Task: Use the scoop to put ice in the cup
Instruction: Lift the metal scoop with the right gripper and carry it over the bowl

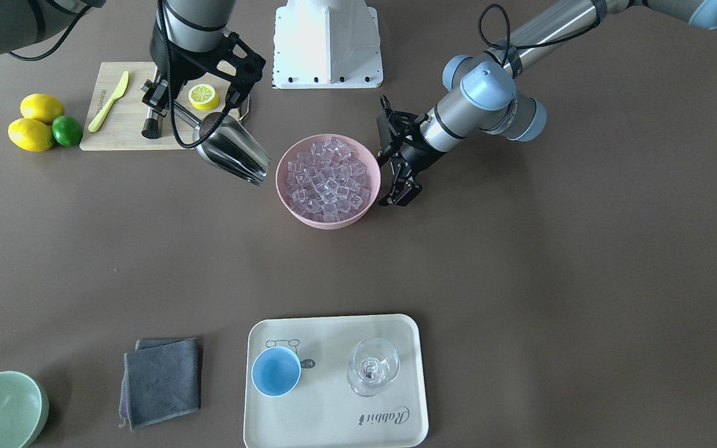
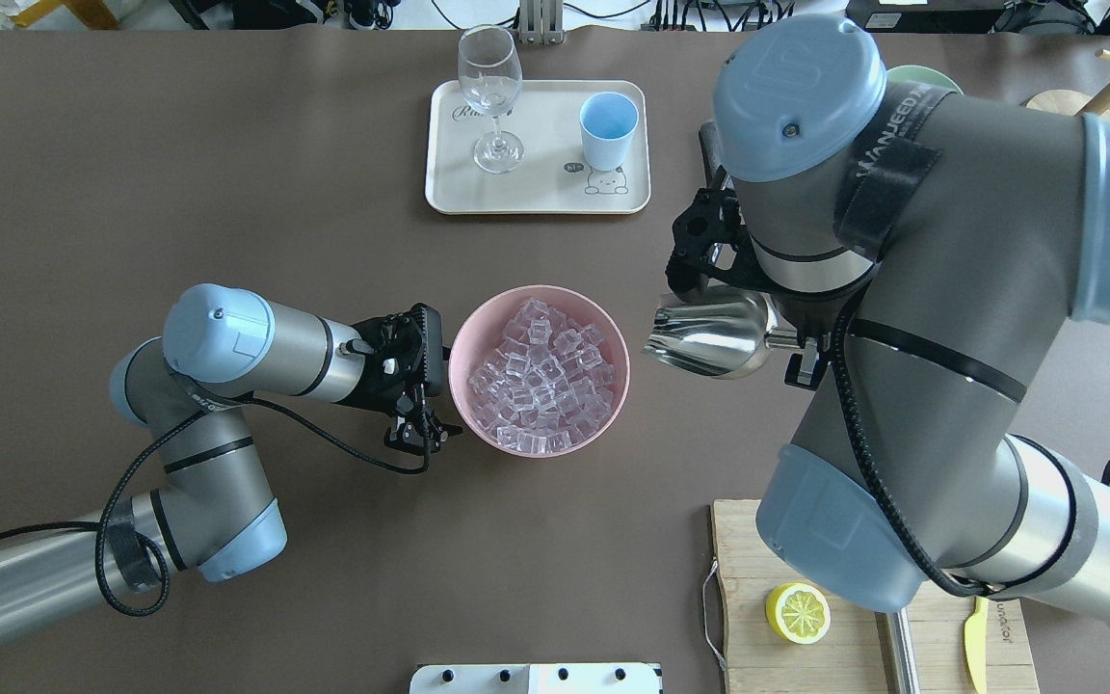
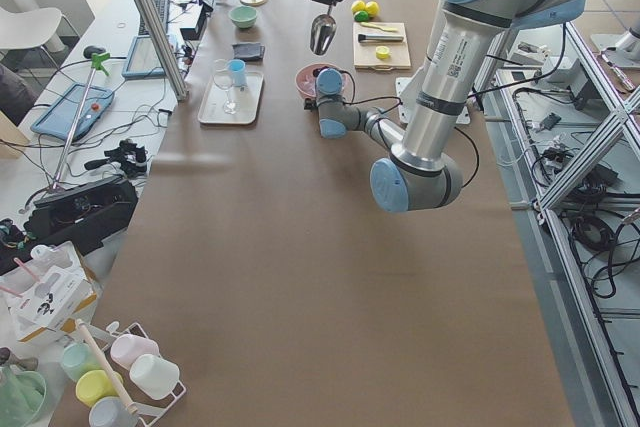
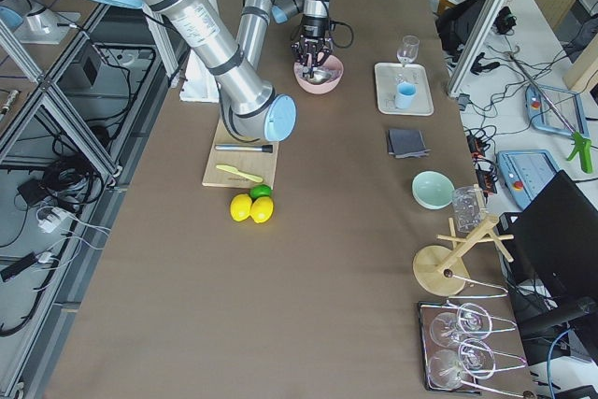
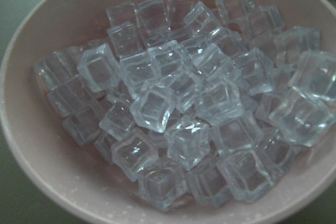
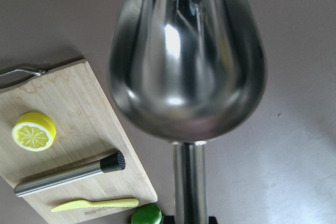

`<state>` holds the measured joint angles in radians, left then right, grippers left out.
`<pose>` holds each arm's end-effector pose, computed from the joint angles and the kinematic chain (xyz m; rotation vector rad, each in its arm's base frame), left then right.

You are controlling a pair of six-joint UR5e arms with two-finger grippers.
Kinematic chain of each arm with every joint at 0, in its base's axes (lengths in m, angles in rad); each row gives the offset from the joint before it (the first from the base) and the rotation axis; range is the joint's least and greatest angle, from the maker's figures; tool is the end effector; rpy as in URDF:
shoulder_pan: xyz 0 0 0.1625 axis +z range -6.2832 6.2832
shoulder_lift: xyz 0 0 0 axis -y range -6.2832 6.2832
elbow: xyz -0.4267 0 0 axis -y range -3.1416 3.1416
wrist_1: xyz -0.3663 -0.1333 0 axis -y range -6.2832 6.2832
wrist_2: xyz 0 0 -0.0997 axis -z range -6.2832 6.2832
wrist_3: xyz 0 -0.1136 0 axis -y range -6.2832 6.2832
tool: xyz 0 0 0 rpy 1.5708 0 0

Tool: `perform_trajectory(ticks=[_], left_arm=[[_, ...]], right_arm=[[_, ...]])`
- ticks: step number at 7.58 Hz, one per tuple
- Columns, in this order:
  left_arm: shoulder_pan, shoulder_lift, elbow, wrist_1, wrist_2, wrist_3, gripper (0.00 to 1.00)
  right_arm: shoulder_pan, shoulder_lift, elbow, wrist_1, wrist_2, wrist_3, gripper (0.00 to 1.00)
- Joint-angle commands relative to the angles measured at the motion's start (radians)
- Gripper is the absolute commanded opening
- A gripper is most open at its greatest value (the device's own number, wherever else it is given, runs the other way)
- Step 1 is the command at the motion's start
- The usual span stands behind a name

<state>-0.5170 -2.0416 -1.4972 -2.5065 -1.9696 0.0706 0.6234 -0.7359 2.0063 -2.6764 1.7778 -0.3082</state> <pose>0.5267 -0.4021 0.3289 1.0739 0.9867 1.1989 -0.3753 -0.4053 0.1923 0.0974 -0.2651 -1.2649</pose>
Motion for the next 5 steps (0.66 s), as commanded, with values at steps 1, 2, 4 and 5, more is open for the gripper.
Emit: perform_trajectory(ticks=[1, 2, 4, 5], left_arm=[[0.0, 0.0, 0.0, 0.0, 0.0, 0.0, 0.98], [0.0, -0.002, 0.0, 0.002, 0.0, 0.0, 0.98], [0.0, 0.0, 0.0, 0.0, 0.0, 0.0, 0.98], [-0.002, 0.0, 0.0, 0.0, 0.0, 0.0, 0.98]], right_arm=[[-0.002, 0.122, -0.137, -0.02, -0.046, -0.151, 0.0], [-0.002, 0.153, -0.17, -0.02, -0.046, -0.169, 0.0], [-0.01, 0.213, -0.274, -0.016, -0.047, -0.169, 0.0], [-0.037, 0.213, -0.293, -0.016, -0.075, -0.167, 0.0]])
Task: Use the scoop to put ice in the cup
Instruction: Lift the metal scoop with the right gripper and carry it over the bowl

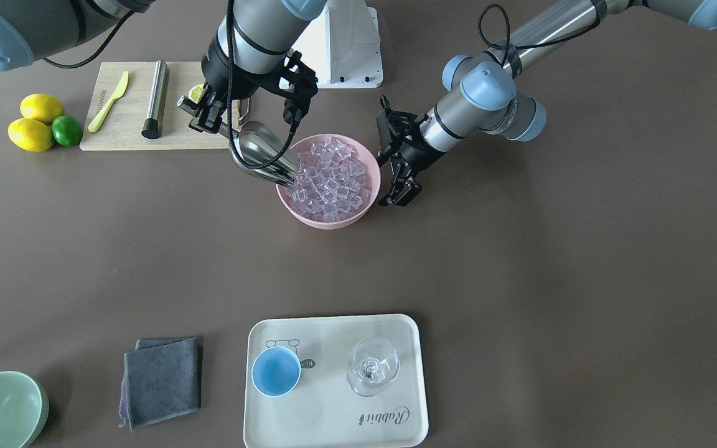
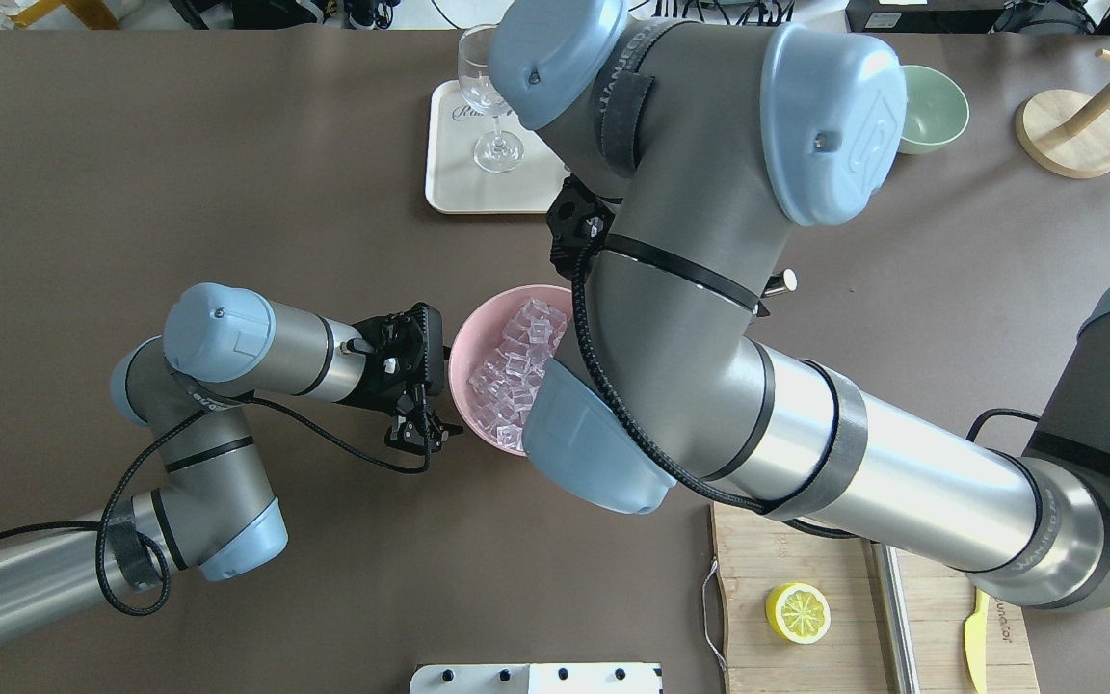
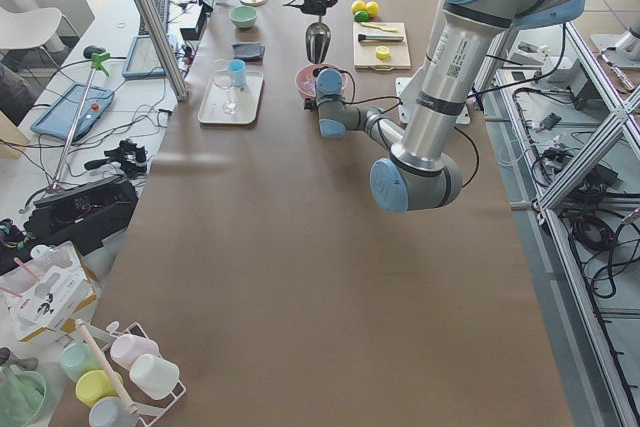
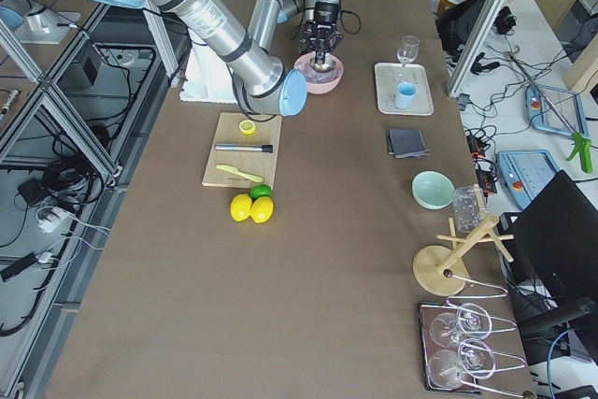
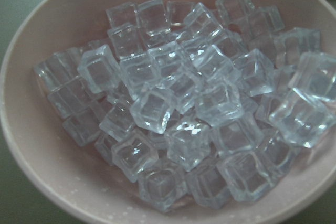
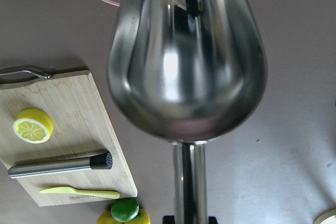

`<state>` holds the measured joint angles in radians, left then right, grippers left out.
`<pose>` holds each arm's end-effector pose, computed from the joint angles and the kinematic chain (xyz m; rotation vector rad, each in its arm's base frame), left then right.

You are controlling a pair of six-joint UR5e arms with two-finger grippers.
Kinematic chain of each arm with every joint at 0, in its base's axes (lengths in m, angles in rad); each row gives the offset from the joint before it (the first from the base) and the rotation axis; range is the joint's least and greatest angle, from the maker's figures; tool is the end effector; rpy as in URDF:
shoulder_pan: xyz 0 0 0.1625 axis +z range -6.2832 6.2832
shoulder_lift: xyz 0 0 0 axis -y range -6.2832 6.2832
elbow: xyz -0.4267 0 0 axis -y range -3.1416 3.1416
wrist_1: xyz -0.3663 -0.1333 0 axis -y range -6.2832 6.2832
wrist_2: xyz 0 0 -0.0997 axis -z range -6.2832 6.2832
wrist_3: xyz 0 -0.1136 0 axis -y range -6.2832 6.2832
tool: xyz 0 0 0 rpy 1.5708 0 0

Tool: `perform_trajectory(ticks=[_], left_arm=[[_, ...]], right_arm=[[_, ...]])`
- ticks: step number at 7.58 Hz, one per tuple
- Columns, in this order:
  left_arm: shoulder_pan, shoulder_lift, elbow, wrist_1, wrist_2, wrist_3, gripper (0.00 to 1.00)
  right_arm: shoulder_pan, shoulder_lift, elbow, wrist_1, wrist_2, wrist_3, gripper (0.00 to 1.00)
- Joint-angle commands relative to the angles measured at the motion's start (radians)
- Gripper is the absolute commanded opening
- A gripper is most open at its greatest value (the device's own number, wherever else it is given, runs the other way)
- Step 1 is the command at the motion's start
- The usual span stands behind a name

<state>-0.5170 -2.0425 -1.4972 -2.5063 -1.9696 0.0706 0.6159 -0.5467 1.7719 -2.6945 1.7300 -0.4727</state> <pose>0.5268 -0.4021 0.3283 1.0746 0.9870 1.1988 -0.4225 -0.4402 0.1412 0.0659 -0.1949 -1.4311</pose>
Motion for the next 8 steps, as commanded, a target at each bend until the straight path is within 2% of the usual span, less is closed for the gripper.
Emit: perform_trajectory(ticks=[1, 5, 8], left_arm=[[-0.003, 0.002, -0.002, -0.002, -0.002, 0.0, 0.98], [-0.005, 0.004, -0.002, -0.003, -0.002, 0.0, 0.98], [-0.005, 0.004, -0.002, -0.003, -0.002, -0.002, 0.98]], right_arm=[[-0.03, 0.025, -0.089, 0.001, -0.039, -0.003, 0.0], [-0.105, 0.039, -0.178, 0.002, -0.125, 0.003, 0.0], [-0.12, 0.044, -0.209, 0.027, -0.139, 0.009, 0.0]])
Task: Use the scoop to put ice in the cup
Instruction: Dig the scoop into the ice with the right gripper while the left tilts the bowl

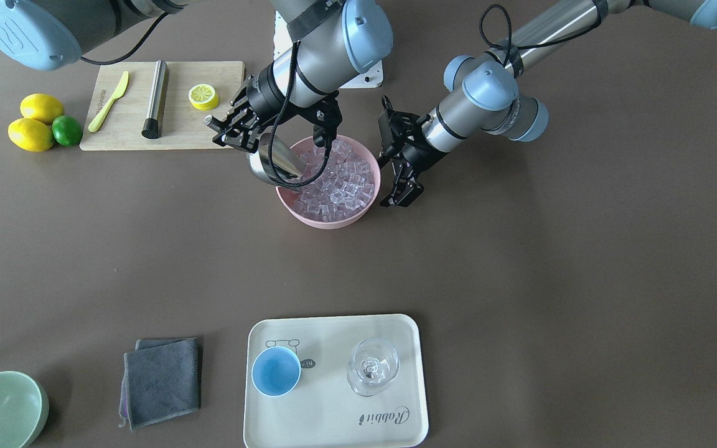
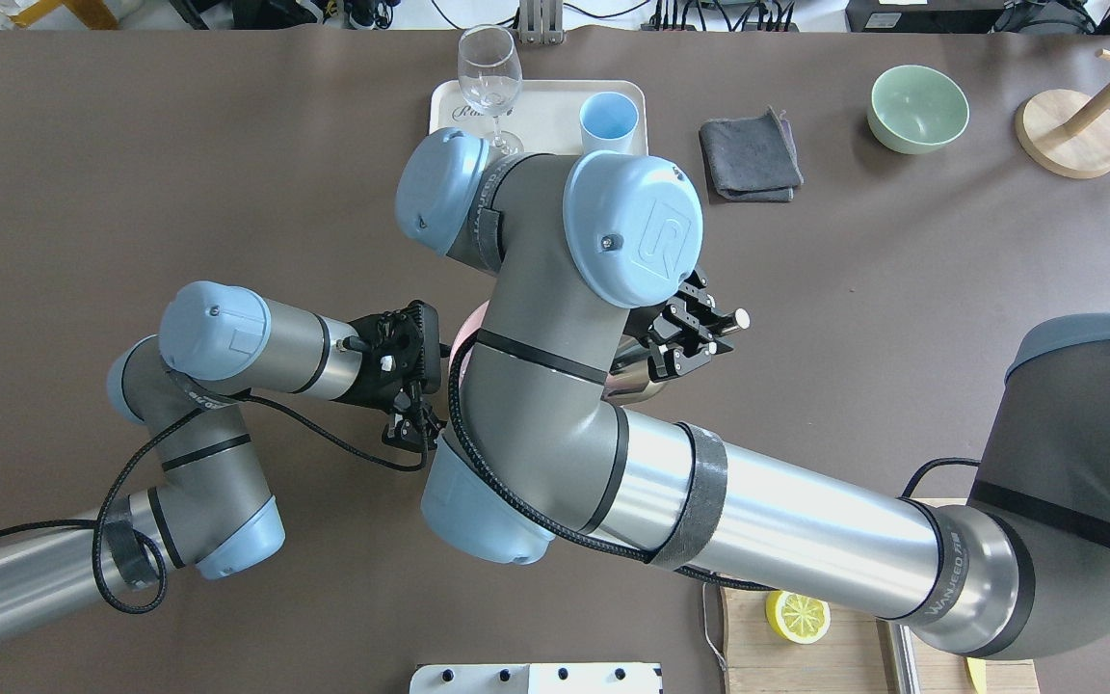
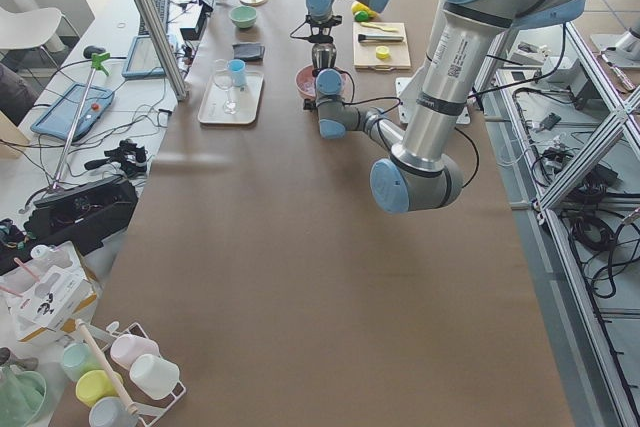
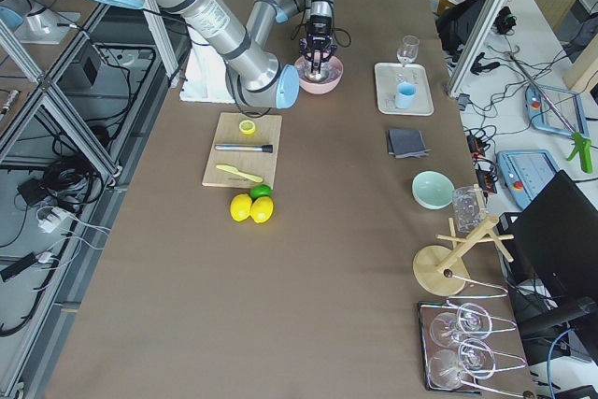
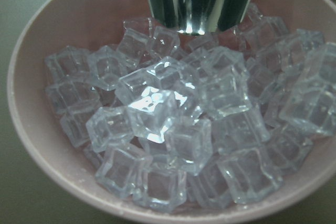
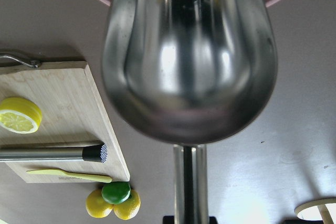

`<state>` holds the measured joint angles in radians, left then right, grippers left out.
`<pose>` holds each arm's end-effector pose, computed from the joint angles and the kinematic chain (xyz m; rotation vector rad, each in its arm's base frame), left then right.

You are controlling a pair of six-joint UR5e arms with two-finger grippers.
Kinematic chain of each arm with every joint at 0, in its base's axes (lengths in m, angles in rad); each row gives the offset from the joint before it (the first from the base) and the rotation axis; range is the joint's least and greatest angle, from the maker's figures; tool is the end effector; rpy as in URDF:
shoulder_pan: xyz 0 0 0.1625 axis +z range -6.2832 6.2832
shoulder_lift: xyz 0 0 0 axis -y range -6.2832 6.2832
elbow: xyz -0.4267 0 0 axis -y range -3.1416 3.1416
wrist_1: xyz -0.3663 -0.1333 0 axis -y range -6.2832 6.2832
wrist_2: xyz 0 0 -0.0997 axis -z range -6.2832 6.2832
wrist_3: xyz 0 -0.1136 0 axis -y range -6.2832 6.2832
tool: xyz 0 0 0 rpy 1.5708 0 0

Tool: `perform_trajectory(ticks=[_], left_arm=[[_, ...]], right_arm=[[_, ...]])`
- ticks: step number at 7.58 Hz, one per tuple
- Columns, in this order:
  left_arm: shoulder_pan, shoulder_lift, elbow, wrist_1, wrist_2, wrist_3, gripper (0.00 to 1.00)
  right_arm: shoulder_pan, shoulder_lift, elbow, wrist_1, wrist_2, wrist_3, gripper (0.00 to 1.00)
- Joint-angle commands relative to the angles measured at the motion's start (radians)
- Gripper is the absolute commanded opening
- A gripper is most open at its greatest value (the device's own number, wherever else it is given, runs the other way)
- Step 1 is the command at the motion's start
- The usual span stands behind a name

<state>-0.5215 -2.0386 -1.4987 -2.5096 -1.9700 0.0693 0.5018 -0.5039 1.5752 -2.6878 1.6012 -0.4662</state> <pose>0.5240 -0.4039 0.3297 1.0763 0.9854 1.1943 -0.5017 -0.4234 0.1650 -0.0582 -0.0171 -1.5341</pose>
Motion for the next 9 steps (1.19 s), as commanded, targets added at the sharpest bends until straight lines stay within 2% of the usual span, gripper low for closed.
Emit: perform_trajectory(ticks=[1, 3, 6, 9], left_arm=[[0.0, 0.0, 0.0, -0.002, -0.001, 0.0, 0.98], [0.0, 0.001, 0.0, -0.006, -0.001, 0.001, 0.98], [-0.002, 0.008, 0.0, -0.014, -0.001, 0.001, 0.98], [0.0, 0.012, 0.0, -0.021, 0.0, 0.001, 0.98]], right_arm=[[-0.006, -0.011, -0.012, 0.066, -0.01, 0.004, 0.0], [-0.006, -0.031, -0.001, 0.129, -0.007, 0.009, 0.0], [-0.003, -0.16, 0.113, 0.257, 0.04, 0.011, 0.0], [0.01, -0.22, 0.124, 0.373, 0.062, 0.05, 0.0]])
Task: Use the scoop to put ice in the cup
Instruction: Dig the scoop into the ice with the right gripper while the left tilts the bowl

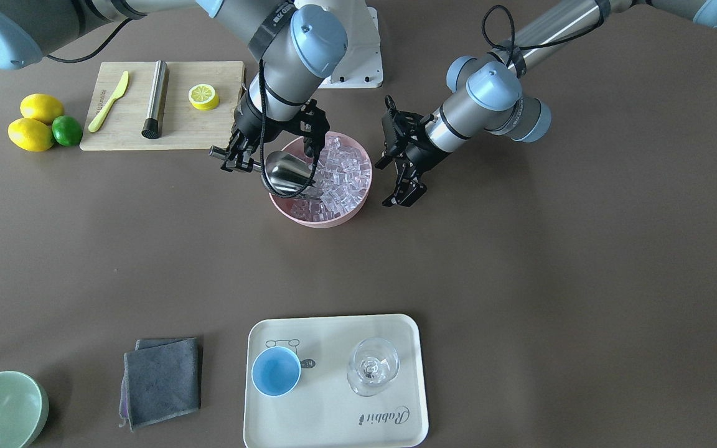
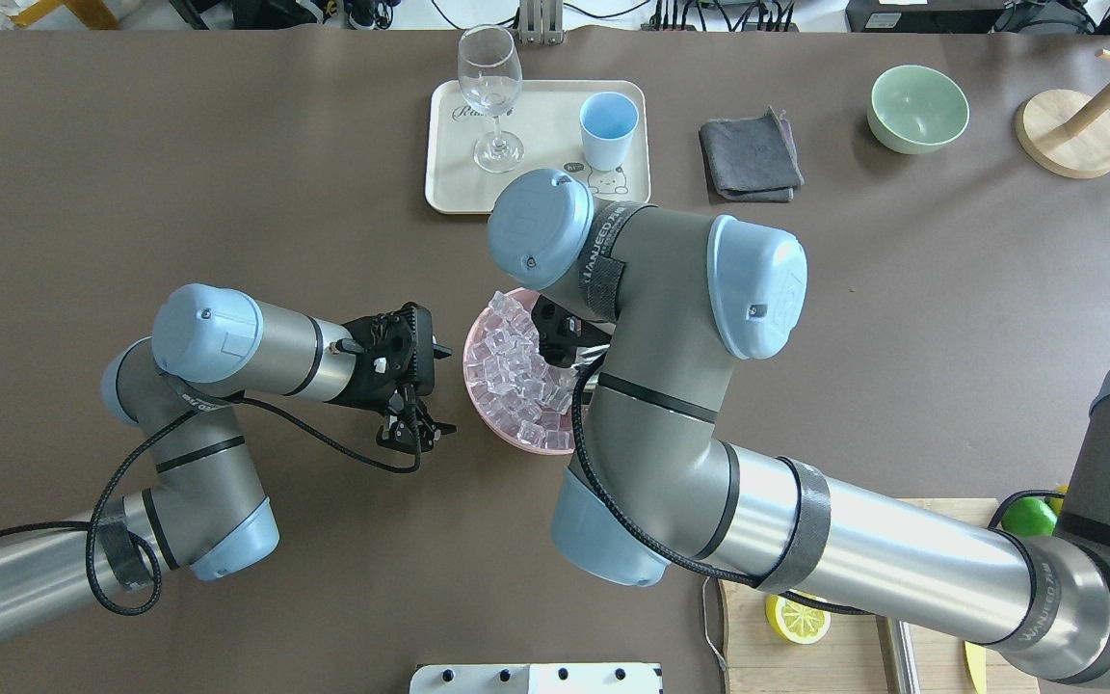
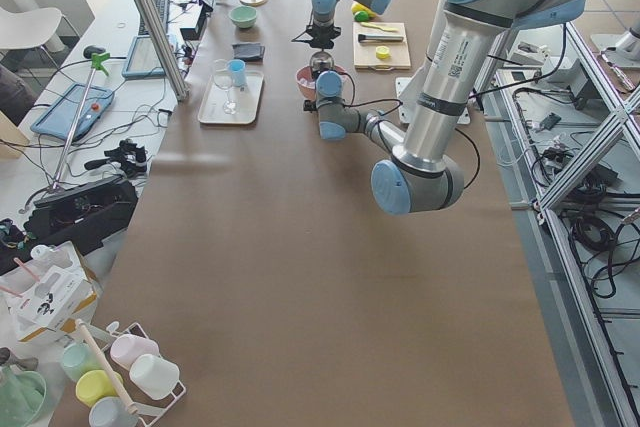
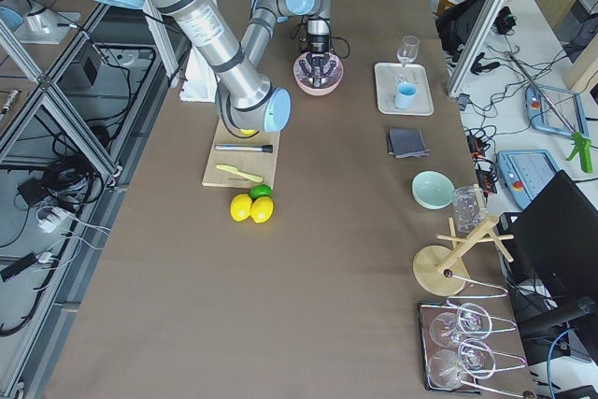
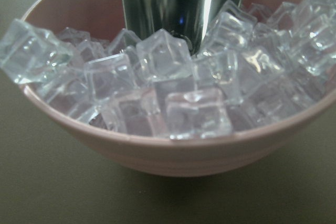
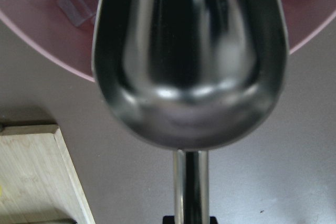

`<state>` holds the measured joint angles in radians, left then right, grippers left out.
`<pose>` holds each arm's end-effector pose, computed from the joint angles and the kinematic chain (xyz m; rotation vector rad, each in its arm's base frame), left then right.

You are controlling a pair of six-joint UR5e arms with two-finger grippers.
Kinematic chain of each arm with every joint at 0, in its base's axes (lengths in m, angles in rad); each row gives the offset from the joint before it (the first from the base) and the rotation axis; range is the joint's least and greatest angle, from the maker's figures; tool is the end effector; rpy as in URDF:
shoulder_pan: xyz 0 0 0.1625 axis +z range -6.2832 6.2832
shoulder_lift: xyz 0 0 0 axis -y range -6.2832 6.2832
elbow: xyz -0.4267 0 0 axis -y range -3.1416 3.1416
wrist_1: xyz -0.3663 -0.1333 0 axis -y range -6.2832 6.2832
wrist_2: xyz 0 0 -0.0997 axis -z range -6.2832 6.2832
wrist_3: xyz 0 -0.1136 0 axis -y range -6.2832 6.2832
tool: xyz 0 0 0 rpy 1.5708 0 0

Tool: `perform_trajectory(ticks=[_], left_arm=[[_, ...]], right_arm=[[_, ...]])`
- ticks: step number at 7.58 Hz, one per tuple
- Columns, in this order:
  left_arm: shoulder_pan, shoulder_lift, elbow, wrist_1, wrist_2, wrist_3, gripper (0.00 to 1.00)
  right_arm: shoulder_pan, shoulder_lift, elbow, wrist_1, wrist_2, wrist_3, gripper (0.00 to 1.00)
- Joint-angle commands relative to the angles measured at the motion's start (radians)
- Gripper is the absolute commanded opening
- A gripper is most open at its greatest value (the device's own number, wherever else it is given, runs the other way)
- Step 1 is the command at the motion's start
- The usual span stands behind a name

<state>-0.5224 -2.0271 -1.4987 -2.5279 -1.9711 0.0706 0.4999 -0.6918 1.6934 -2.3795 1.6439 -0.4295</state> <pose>0.5208 -0.4026 0.3350 1.0837 0.9880 1.1948 -0.5067 -0.4192 0.2182 0.1762 -0.1431 -1.5017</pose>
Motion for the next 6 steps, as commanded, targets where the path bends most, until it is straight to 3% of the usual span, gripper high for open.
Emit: perform_trajectory(ticks=[1, 6], left_arm=[[0.004, -0.005, 0.002, -0.002, 0.001, -0.002, 0.98], [0.013, -0.051, 0.012, 0.018, 0.032, -0.021, 0.98]], right_arm=[[0.031, -0.05, 0.008, 0.106, 0.058, 0.015, 0.0], [0.055, -0.139, 0.09, 0.233, 0.106, 0.092, 0.0]])
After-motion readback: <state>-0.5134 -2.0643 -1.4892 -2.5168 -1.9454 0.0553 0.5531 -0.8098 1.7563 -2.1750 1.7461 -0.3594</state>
